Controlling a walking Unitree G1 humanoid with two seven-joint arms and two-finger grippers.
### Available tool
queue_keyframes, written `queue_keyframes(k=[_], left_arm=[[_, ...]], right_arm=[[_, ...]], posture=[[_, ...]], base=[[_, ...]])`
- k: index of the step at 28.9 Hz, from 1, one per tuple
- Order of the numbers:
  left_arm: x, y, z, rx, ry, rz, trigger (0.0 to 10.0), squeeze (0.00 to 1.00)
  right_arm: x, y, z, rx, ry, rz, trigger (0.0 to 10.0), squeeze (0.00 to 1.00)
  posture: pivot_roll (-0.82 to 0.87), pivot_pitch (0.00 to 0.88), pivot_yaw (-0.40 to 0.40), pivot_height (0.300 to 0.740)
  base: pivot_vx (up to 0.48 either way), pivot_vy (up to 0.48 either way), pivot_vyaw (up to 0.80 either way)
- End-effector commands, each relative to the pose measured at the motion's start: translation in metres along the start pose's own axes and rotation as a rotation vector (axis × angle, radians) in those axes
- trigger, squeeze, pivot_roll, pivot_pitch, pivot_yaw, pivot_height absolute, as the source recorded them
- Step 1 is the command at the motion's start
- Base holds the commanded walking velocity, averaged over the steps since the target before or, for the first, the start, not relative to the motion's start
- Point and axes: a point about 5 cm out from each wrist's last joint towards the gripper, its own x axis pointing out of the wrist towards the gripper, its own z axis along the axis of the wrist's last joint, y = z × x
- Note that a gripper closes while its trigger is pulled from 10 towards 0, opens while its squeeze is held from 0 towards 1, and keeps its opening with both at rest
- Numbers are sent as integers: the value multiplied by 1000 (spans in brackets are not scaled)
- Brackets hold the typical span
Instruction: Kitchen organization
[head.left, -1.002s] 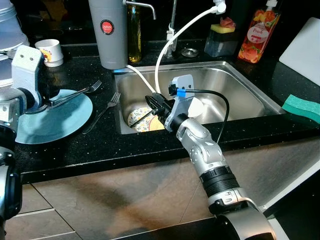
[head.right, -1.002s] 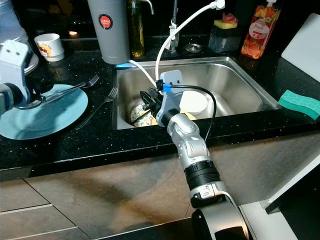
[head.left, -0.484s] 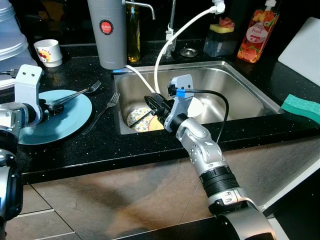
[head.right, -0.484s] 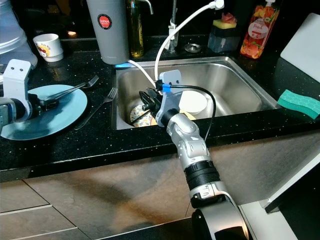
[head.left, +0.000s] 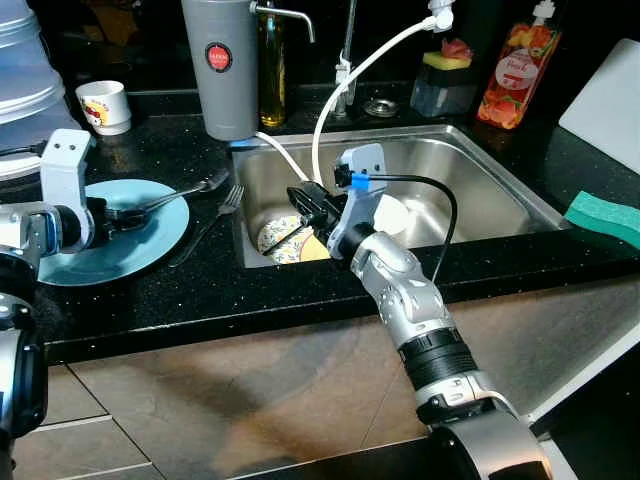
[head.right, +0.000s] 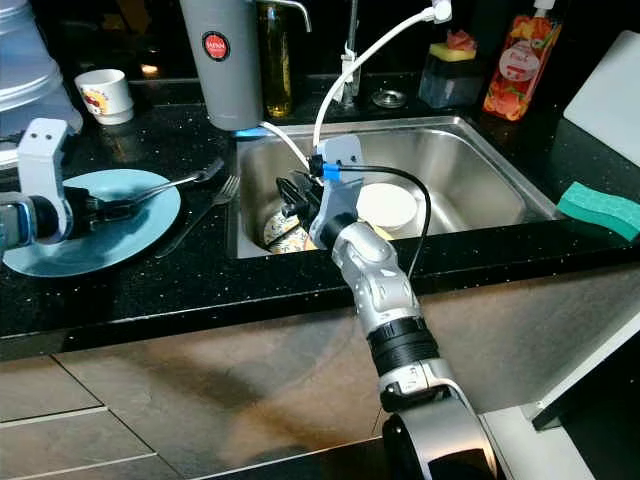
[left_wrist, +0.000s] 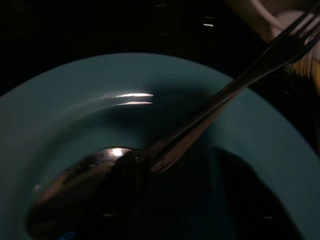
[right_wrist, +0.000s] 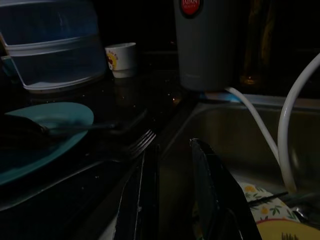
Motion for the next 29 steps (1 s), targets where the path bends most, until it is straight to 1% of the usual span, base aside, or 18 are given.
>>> queue_keyframes(k=[1, 2, 3, 7, 9, 10, 11, 12, 13, 14, 15, 17, 18, 19, 20, 23, 24, 29], left_arm=[[6, -5, -17, 18, 92, -37, 4157, 0], [4, -5, -17, 57, 114, -38, 3020, 0], [2, -3, -17, 109, 145, -26, 549, 0], [-2, 0, -15, 155, 163, 3, 431, 0], [-4, 2, -13, 202, 176, 32, 0, 0], [-8, 8, -7, 250, 175, 106, 0, 0], [-8, 8, -7, 250, 175, 106, 0, 0], [-17, 19, 2, 349, 182, 255, 745, 0], [-21, 24, 7, 387, 177, 319, 745, 0], [-21, 24, 7, 387, 177, 319, 745, 0], [-24, 28, 9, 406, 170, 366, 1255, 0], [-25, 29, 11, 414, 164, 392, 1255, 0], [-26, 29, 12, 427, 158, 402, 667, 0], [-26, 29, 12, 427, 158, 402, 667, 0], [-26, 29, 14, 437, 148, 407, 1569, 0], [-26, 28, 16, 446, 134, 406, 1804, 0], [-25, 26, 19, 447, 106, 413, 10000, 0], [-17, 19, 22, 426, 26, 375, 10000, 0]], right_arm=[[1, -1, 1, 5, 2, 2, 10000, 0], [2, -1, 1, 5, 1, 1, 10000, 0], [2, -1, 1, 6, 0, 1, 10000, 0], [2, -1, 2, 7, -1, -1, 10000, 0], [2, -1, 2, 8, -1, -1, 10000, 0], [2, -1, 2, 9, -2, -2, 10000, 0], [2, -1, 2, 9, -2, -2, 10000, 0], [3, -2, 2, 11, -2, -4, 10000, 0], [3, -2, 2, 12, -2, -5, 10000, 0], [3, -2, 2, 12, -2, -5, 10000, 0], [3, -2, 2, 12, -3, -6, 10000, 0], [3, -2, 2, 13, -3, -6, 10000, 0], [3, -3, 2, 13, -3, -7, 10000, 0], [3, -3, 2, 13, -3, -7, 10000, 0], [3, -3, 2, 13, -3, -8, 10000, 0], [2, -3, 3, 13, -4, -10, 10000, 0], [2, -4, 3, 13, -3, -11, 10000, 0], [3, -5, 3, 12, -3, -14, 10000, 0]], posture=[[11, 144, -35, 740], [11, 144, -35, 740], [12, 146, -36, 740], [12, 146, -36, 740], [12, 146, -36, 740], [12, 146, -36, 740], [12, 146, -36, 740], [15, 154, -34, 740], [15, 154, -34, 740], [15, 154, -34, 740], [15, 154, -34, 740], [15, 154, -34, 740], [15, 154, -34, 740], [15, 154, -34, 740], [15, 154, -34, 740], [15, 154, -34, 740], [15, 155, -31, 740], [16, 156, -31, 740]], base=[[0, 0, 0], [0, 0, 0], [0, 0, 0], [0, 0, 0], [0, 0, 0], [0, 0, 0], [0, 0, 0], [0, 0, 0], [0, 0, 0], [0, 0, 0], [0, 0, 0], [0, 0, 0], [0, 0, 0], [0, 0, 0], [0, 0, 0], [0, 0, 0], [0, 0, 0], [0, 0, 0]])
